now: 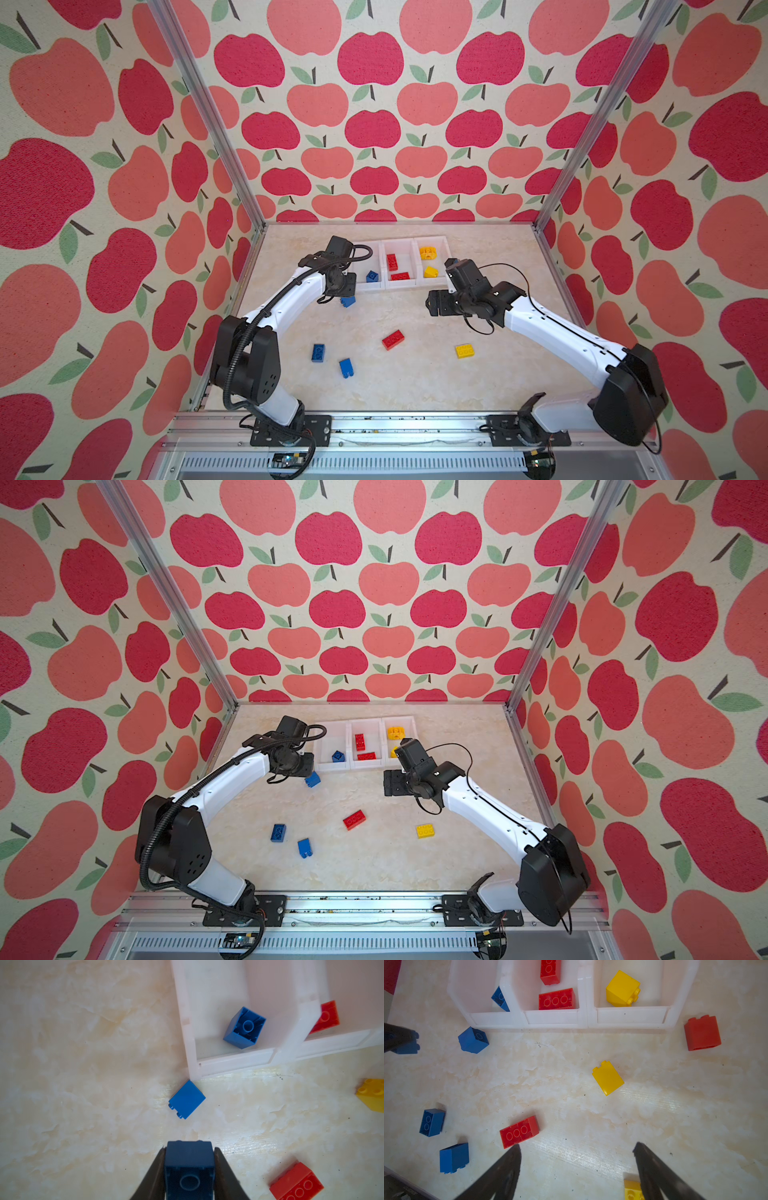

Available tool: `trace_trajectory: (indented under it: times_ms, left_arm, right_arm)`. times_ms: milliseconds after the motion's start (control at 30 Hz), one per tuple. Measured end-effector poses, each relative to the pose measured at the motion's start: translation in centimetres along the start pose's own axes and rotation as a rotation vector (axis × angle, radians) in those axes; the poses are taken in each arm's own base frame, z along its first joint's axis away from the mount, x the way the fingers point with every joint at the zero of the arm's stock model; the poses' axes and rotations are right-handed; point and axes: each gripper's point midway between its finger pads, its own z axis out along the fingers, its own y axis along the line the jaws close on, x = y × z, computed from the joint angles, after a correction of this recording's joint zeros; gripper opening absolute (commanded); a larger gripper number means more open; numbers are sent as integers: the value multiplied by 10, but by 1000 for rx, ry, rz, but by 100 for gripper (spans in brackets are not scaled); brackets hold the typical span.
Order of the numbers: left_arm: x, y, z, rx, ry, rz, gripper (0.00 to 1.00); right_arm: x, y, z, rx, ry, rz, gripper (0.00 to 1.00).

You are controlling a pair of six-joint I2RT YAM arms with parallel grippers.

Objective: Sort the legos into containers by color
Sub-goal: 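Carry the blue brick with the left gripper and drop it into the blue compartment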

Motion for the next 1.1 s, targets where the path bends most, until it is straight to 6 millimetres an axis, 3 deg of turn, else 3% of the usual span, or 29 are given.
trace_trajectory:
  times_ms: [133, 233, 533, 667, 733, 867, 1100]
  left_arm:
    - [-38, -22, -11, 23, -81, 40, 26]
    - [-61, -34, -1, 27, -105, 60, 26]
    - [-83, -48, 74, -1, -48, 108, 25]
    - [-92, -49, 93, -5, -46, 111, 26]
    - [-99, -49, 97, -11, -55, 114, 32]
    - [-109, -46, 99, -20, -74, 115, 56]
    - [-112, -43, 99, -30, -84, 111, 61]
  right_arm:
    - [0, 0, -5, -7, -12, 4, 90]
    - [0, 0, -8, -11, -19, 5, 90]
    - [3, -4, -18, -9, -31, 5, 93]
    - [3, -4, -23, -14, -43, 5, 93]
    - [4, -5, -24, -11, -45, 6, 94]
    - [5, -9, -24, -2, -40, 11, 94]
    - [6, -12, -23, 7, -35, 16, 95]
